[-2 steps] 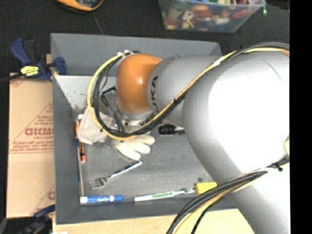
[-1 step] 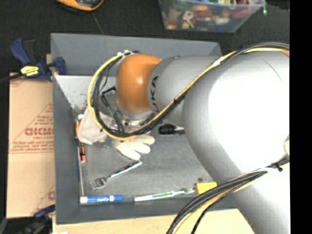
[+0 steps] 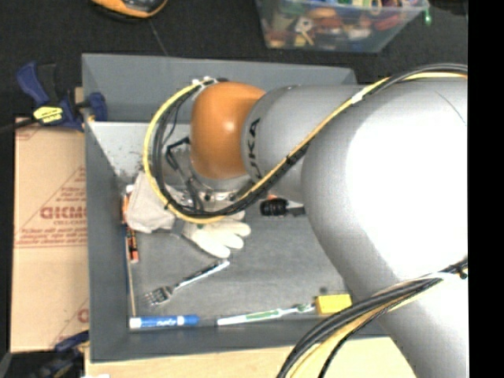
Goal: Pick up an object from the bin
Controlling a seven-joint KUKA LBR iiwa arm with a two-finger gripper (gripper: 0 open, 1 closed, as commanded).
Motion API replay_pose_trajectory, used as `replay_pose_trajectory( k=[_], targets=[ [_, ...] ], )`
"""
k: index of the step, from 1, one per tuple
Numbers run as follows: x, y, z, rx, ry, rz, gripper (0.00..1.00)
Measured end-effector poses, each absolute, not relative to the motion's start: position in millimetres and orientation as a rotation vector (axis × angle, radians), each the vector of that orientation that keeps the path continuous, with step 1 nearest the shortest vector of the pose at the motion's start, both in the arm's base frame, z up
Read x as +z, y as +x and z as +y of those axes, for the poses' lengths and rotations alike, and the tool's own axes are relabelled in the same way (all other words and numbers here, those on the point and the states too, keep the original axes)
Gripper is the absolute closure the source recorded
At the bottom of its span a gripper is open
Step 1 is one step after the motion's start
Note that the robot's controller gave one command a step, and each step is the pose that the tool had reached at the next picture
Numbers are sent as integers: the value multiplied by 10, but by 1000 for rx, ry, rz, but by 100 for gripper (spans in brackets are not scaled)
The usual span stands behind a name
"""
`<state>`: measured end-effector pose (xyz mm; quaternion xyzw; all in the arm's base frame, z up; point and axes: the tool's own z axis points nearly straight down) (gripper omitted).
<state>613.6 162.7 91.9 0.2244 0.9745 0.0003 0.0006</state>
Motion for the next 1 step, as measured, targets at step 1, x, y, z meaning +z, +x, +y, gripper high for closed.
replay_pose_trajectory(
  k=[1],
  targets=[
    [1332,6146,1624,2,703,3058,100]
  ],
)
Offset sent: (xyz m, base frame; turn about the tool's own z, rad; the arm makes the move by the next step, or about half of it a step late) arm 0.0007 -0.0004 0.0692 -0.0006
